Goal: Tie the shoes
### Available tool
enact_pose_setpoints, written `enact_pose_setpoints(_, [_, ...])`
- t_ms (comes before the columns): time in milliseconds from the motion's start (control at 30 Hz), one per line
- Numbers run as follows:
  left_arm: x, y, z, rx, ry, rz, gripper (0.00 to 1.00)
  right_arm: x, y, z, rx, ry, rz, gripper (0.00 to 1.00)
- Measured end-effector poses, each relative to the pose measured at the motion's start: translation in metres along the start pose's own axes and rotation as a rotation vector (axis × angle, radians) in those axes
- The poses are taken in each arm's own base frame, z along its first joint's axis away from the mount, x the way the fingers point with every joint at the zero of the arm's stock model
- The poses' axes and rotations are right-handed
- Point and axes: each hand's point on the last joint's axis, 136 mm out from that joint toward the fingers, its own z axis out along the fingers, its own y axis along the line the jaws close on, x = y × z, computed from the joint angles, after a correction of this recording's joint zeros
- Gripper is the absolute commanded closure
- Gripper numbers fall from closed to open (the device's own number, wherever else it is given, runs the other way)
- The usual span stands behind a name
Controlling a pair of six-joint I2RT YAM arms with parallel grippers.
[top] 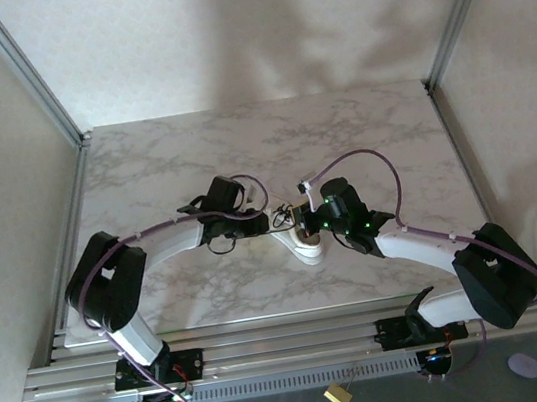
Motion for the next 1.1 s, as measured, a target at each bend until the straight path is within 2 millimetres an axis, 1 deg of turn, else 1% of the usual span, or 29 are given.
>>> enact_pose_setpoints(67, [-0.003,-0.004,-0.001,0.015,-0.014,0.003,0.68,0.0,0.0,0.0,0.0,0.0,0.0,1.0])
enact_pose_setpoints(233, [-0.01,-0.024,-0.003,0.063,-0.038,0.034,0.67,0.0,0.0,0.0,0.0,0.0,0.0,1.0])
enact_pose_setpoints(367, [-0.016,-0.033,-0.005,0.083,-0.05,0.047,0.68,0.0,0.0,0.0,0.0,0.0,0.0,1.0])
enact_pose_setpoints(433, [-0.019,-0.034,-0.003,0.084,-0.052,0.047,0.68,0.0,0.0,0.0,0.0,0.0,0.0,1.0])
enact_pose_setpoints(600, [-0.017,-0.028,0.009,0.07,-0.029,0.038,0.68,0.0,0.0,0.0,0.0,0.0,0.0,1.0])
enact_pose_setpoints(700, [-0.019,-0.029,0.013,0.072,-0.025,0.037,0.69,0.0,0.0,0.0,0.0,0.0,0.0,1.0])
enact_pose_setpoints(867, [-0.027,-0.035,0.012,0.086,-0.041,0.044,0.76,0.0,0.0,0.0,0.0,0.0,0.0,1.0])
enact_pose_setpoints(1000, [-0.03,-0.038,0.011,0.091,-0.047,0.047,0.79,0.0,0.0,0.0,0.0,0.0,0.0,1.0])
enact_pose_setpoints(1067, [-0.03,-0.038,0.011,0.093,-0.046,0.047,0.79,0.0,0.0,0.0,0.0,0.0,0.0,1.0])
enact_pose_setpoints(1100, [-0.029,-0.038,0.011,0.093,-0.045,0.047,0.75,0.0,0.0,0.0,0.0,0.0,0.0,1.0])
